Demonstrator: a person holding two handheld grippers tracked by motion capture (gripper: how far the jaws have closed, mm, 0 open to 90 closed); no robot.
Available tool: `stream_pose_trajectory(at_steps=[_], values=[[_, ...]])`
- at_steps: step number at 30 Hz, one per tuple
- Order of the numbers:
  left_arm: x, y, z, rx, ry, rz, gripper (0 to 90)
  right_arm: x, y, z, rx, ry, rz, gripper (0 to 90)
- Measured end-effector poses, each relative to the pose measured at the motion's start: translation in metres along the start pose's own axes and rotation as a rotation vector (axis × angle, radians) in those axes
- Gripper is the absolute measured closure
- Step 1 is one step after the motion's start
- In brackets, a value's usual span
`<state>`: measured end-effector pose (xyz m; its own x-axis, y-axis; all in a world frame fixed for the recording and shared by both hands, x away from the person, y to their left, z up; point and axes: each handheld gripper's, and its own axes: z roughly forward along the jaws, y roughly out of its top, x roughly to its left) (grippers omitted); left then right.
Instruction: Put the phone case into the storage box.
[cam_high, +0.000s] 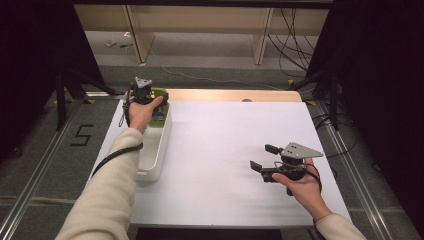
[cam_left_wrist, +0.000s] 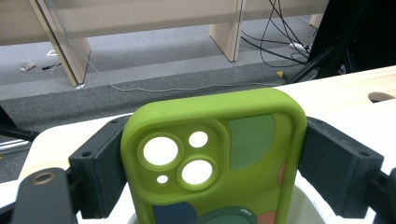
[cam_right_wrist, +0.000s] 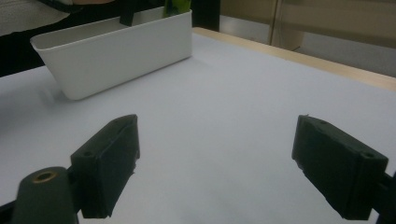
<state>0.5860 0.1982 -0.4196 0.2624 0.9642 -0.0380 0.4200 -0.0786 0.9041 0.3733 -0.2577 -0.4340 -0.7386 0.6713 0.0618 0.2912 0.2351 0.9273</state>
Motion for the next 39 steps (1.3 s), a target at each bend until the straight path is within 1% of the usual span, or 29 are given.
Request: stream_pose_trajectory(at_steps=[14,16,28,39], values=[[0.0012,-0.0007,0.0014,0.008,-0.005,-0.006,15.2,0.0000,0.0000,0.0001,0.000,0.000,-0.001,16.0],[0.0013,-0.0010,0.0018,0.005,-0.005,-0.012,15.3,0.0000,0.0000,0.0001,0.000,0.000,0.000,16.0],[0.0018,-0.0014,0.0035,0.013,-0.005,-0.014,14.9,-0.0001,-0.0001,0.0001,-0.001,-0.001,0.002,16.0],[0.0020,-0.0004,0.0050,0.016,-0.007,-0.007,14.0,-0.0001,-0.0002,0.0001,0.003,-0.002,0.002,16.0]])
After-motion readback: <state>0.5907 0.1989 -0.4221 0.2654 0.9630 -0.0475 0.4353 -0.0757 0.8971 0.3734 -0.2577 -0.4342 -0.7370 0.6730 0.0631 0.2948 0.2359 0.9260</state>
